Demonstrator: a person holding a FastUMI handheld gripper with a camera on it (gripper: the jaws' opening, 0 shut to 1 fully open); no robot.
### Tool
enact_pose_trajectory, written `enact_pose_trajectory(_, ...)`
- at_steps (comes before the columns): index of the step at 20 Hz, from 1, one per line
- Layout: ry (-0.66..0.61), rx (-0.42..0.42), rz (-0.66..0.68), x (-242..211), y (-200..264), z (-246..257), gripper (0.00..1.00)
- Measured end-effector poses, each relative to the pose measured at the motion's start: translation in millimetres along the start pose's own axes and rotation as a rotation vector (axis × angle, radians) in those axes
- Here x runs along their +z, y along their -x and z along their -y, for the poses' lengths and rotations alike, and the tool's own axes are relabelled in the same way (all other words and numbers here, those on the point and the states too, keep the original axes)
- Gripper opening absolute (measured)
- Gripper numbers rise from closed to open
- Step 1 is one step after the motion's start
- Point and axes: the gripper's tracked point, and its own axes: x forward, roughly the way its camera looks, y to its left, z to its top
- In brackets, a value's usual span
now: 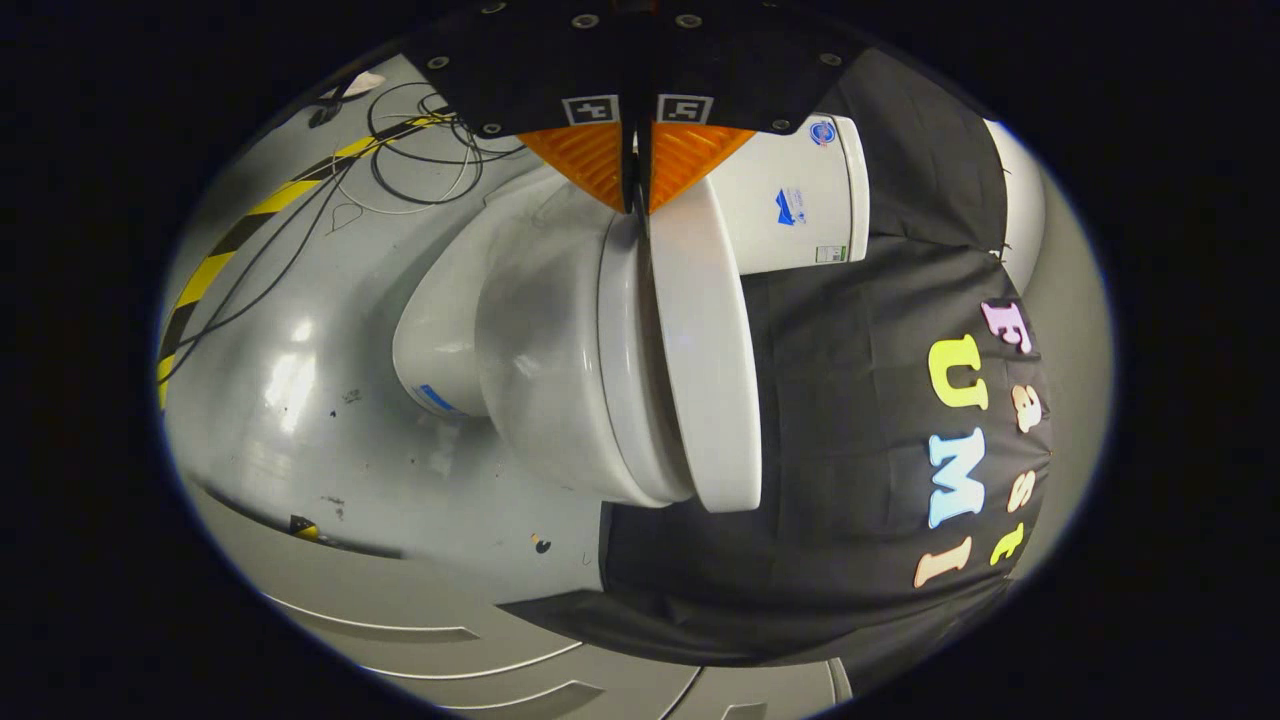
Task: Open the toilet lid.
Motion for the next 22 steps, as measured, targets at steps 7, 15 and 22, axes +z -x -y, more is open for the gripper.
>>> enact_pose_trajectory(7, 0.058, -0.018, 0.013, -2.9, 6.1, -16.0, 0.0)
enact_pose_trajectory(15, 0.172, -0.018, 0.036, -6.9, 17.8, -48.6, 0.0)
enact_pose_trajectory(22, 0.258, -0.013, 0.079, -13.8, 25.5, -80.2, 0.0)
